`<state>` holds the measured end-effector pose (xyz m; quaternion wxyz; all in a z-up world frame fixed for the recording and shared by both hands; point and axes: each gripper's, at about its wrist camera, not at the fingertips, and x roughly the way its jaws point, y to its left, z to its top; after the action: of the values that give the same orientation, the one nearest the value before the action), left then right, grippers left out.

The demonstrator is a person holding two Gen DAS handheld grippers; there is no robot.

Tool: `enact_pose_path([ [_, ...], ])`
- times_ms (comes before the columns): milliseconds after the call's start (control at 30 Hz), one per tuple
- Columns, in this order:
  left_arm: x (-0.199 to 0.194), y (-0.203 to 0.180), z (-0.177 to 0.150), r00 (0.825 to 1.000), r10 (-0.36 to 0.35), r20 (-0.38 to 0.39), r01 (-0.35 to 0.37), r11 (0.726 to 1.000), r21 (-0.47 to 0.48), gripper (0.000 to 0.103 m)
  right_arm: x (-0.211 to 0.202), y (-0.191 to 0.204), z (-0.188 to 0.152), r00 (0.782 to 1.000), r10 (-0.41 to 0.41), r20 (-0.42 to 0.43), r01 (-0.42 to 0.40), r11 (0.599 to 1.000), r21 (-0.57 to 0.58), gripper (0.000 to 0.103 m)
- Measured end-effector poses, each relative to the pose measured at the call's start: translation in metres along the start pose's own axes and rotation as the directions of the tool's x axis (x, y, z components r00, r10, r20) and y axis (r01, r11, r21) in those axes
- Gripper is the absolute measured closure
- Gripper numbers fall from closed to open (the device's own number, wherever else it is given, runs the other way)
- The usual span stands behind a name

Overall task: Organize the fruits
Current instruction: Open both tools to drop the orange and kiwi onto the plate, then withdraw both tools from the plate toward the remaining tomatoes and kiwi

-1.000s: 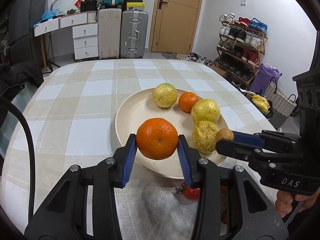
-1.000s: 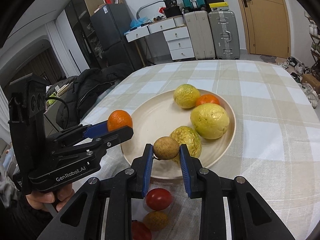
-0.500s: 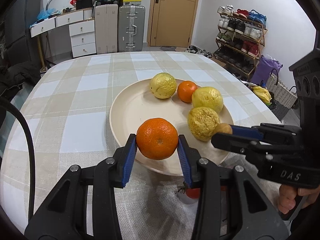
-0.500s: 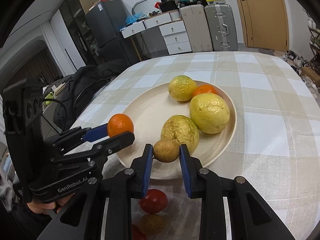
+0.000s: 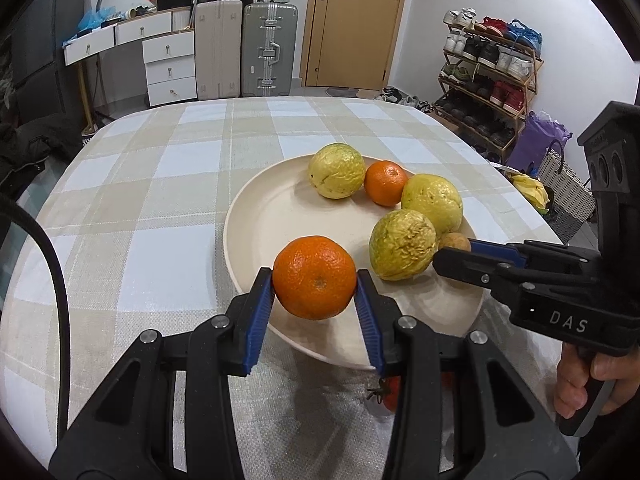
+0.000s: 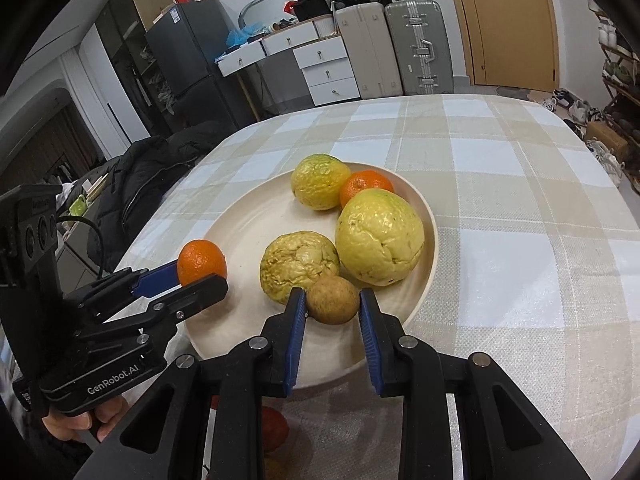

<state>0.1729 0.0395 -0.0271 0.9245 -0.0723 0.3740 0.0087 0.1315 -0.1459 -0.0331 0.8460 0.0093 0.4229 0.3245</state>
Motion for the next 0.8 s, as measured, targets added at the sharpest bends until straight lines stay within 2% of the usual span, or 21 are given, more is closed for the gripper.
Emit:
enact_pose_path([
  [67, 0.0, 0.0, 0.0, 1.0, 0.001, 0.0, -0.001, 1.0, 0.002, 0.065, -0.002, 0.001, 0.0, 1.0, -0.003, 0.0, 0.003, 1.0, -0.006, 0.074],
  [200, -0.004, -0.001, -0.002, 1.0, 0.024, 0.004, -0.024, 1.0, 0.012, 0.065, -0.012, 0.003, -0.004, 1.0, 0.008, 0.017, -0.007, 1.0, -0.017, 0.059],
  [233, -0.006, 0.0, -0.003, 1.0, 0.017, 0.005, -0.017, 1.0, 0.008, 0.064, -0.014, 0.004, -0.005, 1.0, -0.002, 0.022, 0.003, 1.0, -0.027, 0.058],
  [267, -0.01, 0.001, -0.003, 1.0, 0.011, 0.011, -0.011, 1.0, 0.004, 0.061, -0.018, 0.006, -0.007, 0.999, -0.018, 0.026, 0.019, 0.999, -0.048, 0.058],
  [333, -0.019, 0.003, -0.005, 0.999, 0.016, 0.035, -0.016, 1.0, -0.005, 0.044, -0.026, 0.01, -0.013, 0.999, -0.037, 0.038, 0.04, 0.996, -0.078, 0.052],
  [367, -0.025, 0.004, -0.006, 0.999, 0.019, 0.046, -0.018, 1.0, -0.008, 0.034, -0.029, 0.012, -0.016, 0.998, -0.043, 0.043, 0.047, 0.995, -0.087, 0.046],
  [467, -0.043, 0.006, -0.011, 0.997, 0.008, 0.078, -0.007, 1.0, -0.014, 0.019, -0.038, 0.014, -0.024, 0.997, -0.062, 0.049, 0.067, 0.992, -0.107, 0.021],
  [567, -0.06, 0.006, -0.018, 0.994, 0.026, 0.102, -0.025, 1.0, -0.012, 0.014, -0.046, 0.014, -0.03, 0.996, -0.081, 0.048, 0.086, 0.991, -0.108, 0.012],
  [667, -0.074, 0.003, -0.026, 0.995, 0.017, 0.102, -0.017, 1.0, -0.006, 0.002, -0.054, 0.015, -0.034, 0.995, -0.081, 0.061, 0.087, 0.991, -0.104, 0.0],
  [800, -0.093, -0.005, -0.036, 0.993, 0.028, 0.117, -0.03, 0.999, 0.018, 0.001, -0.063, 0.016, -0.039, 0.995, -0.078, 0.068, 0.085, 0.991, -0.105, 0.0],
])
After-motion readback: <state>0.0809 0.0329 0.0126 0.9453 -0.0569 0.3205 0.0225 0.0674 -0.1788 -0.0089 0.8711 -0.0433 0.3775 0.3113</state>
